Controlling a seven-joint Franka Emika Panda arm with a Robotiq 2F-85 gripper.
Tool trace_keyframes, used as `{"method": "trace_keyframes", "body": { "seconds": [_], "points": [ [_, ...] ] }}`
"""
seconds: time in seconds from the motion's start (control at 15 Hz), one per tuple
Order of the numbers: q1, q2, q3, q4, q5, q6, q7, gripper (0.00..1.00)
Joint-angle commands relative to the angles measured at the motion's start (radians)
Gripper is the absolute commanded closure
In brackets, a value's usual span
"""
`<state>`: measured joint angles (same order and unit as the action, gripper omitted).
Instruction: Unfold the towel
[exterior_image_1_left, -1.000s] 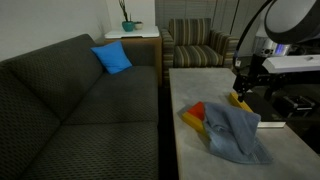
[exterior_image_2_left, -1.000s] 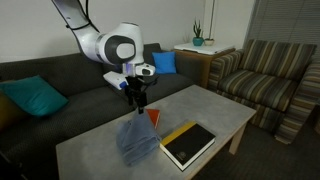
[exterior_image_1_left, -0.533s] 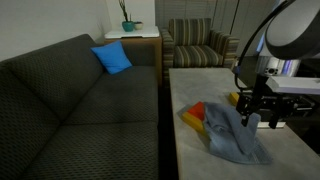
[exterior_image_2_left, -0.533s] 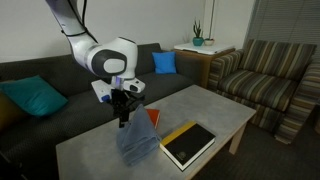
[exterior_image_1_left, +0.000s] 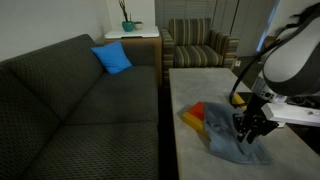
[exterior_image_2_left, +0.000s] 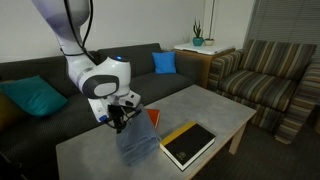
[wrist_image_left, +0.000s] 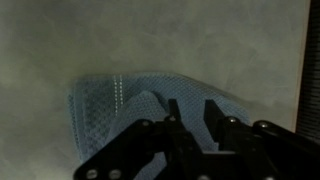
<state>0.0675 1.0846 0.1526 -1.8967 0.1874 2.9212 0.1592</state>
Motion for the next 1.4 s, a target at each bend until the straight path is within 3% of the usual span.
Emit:
{"method": "trace_keyframes", "body": {
  "seconds": [0.0, 0.07, 0.13, 0.27, 0.47, 0.73, 0.87, 1.13, 1.2, 1.27, 1.33],
  "points": [
    [-0.014, 0.051, 0.022, 0.015, 0.003, 0.062, -0.021, 0.96],
    [-0.009, 0.06, 0.019, 0.015, 0.0, 0.078, -0.019, 0.54],
    [0.004, 0.065, 0.007, 0.014, -0.003, 0.092, -0.012, 0.58],
    [0.062, 0.066, -0.049, 0.006, -0.016, 0.123, 0.011, 0.52],
    [0.134, 0.079, -0.126, 0.01, -0.027, 0.173, 0.025, 0.3],
    [0.122, 0.11, -0.118, 0.029, -0.026, 0.225, 0.004, 0.02],
    [0.108, 0.122, -0.107, 0.039, -0.026, 0.239, -0.002, 0.0],
    [0.141, 0.146, -0.148, 0.064, -0.031, 0.27, 0.001, 0.0],
    [0.143, 0.151, -0.154, 0.073, -0.031, 0.279, 0.001, 0.04],
    [0.149, 0.156, -0.165, 0.082, -0.031, 0.287, 0.004, 0.21],
    [0.155, 0.16, -0.174, 0.088, -0.03, 0.294, 0.006, 0.29]
  ]
}}
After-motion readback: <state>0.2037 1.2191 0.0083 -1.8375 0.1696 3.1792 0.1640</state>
